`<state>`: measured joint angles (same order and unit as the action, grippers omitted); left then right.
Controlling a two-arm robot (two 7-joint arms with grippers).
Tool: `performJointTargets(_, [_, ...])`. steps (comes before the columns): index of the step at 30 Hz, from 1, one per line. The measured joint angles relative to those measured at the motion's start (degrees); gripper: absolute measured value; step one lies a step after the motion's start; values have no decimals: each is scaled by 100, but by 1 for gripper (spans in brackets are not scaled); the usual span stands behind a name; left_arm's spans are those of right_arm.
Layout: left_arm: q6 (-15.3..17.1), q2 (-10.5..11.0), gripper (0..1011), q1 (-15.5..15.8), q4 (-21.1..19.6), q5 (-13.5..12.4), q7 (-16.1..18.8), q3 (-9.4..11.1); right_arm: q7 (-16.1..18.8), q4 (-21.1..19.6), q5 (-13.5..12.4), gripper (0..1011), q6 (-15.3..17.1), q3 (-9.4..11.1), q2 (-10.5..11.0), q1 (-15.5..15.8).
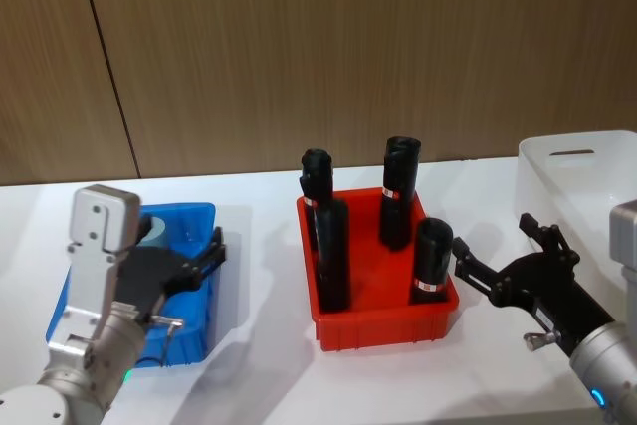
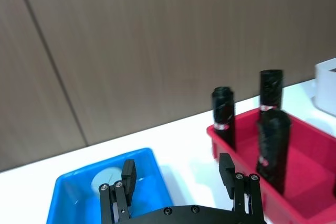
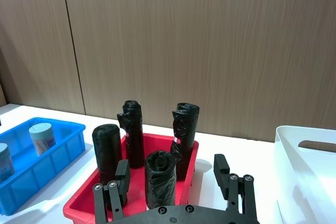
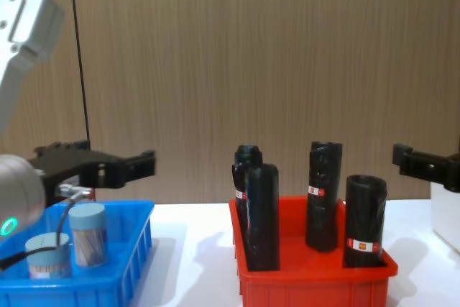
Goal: Pick the cotton swabs from the blue box and place them into the white box.
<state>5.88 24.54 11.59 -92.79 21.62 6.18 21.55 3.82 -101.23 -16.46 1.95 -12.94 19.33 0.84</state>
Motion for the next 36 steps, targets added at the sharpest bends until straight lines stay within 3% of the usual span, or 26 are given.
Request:
performJointTargets(10, [419, 109, 999, -141, -77, 444, 496, -167, 0, 0, 0, 1002, 0, 0, 0, 0])
performJointTargets(18, [729, 147, 1000, -179, -25, 723, 703, -289, 0, 0, 0, 1002, 0, 0, 0, 0])
performJointTargets(36, [1274, 106, 1000, 15, 375, 944, 898, -486, 1, 0, 0, 1002, 0, 0, 0, 0])
